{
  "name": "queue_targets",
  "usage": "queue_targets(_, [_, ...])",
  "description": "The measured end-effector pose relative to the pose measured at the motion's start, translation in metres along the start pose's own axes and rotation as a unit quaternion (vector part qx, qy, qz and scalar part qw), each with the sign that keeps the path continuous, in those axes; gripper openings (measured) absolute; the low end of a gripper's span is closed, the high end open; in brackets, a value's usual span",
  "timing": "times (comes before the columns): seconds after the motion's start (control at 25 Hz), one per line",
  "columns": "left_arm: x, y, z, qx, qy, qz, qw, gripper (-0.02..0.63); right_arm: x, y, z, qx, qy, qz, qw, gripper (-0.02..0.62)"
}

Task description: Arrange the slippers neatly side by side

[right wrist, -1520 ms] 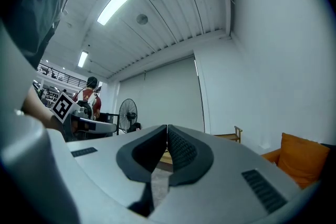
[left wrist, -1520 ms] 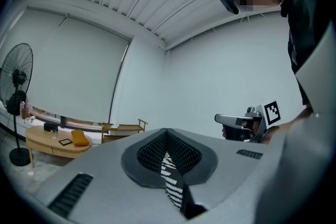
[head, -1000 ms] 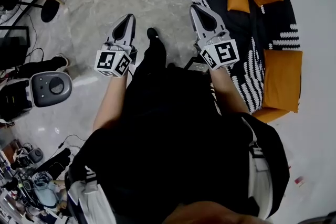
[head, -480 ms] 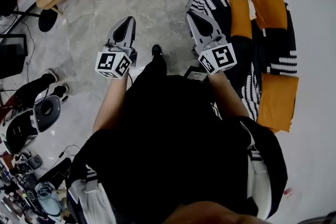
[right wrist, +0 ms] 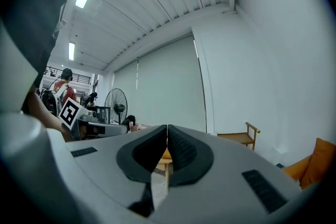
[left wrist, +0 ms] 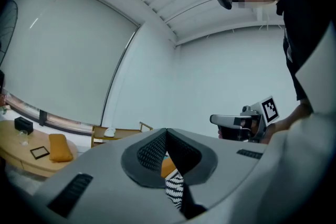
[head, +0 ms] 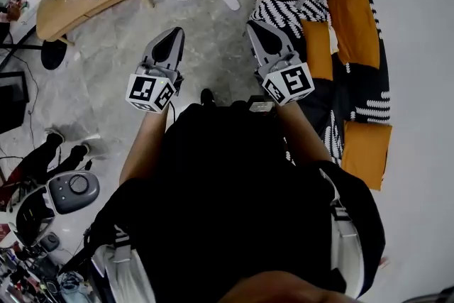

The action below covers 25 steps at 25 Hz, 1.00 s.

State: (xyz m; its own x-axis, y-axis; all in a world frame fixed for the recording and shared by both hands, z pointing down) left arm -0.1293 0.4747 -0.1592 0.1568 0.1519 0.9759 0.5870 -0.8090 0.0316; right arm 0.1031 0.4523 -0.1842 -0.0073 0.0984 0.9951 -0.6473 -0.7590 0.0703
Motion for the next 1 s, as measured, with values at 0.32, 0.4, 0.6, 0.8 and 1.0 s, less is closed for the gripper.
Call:
queue_targets(0.32, [-0.006, 0.066, -0.053, 0.019, -0.023, 0.005, 0.9996, 0.014, -0.005, 0.065, 0.028, -0.004, 0.009, -0.003, 1.000, 0.032])
queue_targets(0.4, [-0.002, 0.086, -0.053, 0.020, -0.016, 0.003, 0.9997, 0.014, 0.006, 0.071, 0.046, -0.007, 0.017, -0.005, 1.000, 0.032])
queue_targets(0.6, [0.007, 0.147, -0.069, 0.005, -0.012, -0.004, 0.9999, 0.014, 0.029, 0.103, 0.104, -0.020, 0.036, -0.008, 0.999, 0.032])
queue_targets(0.8, [-0.009, 0.208, -0.106, -0.011, -0.013, -0.008, 0.9998, 0.014, 0.021, 0.167, 0.157, -0.041, 0.042, -0.003, 0.998, 0.032])
queue_targets(1.0, [-0.018, 0.258, -0.142, -0.041, -0.012, -0.013, 0.9990, 0.014, 0.025, 0.225, 0.206, -0.073, 0.039, -0.010, 0.997, 0.032])
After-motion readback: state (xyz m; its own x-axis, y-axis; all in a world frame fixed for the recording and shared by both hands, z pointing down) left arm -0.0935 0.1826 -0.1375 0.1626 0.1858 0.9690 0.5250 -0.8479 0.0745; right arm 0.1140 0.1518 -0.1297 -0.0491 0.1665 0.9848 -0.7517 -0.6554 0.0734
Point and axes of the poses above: the fingertips, and each gripper's own axes: y forward along the fingers, z to its right, x out of its underside, the point moved 6 cm from there along -y, backward along the fingers, and after that the axes turned 5 degrees about x, right-handed, at the moved point
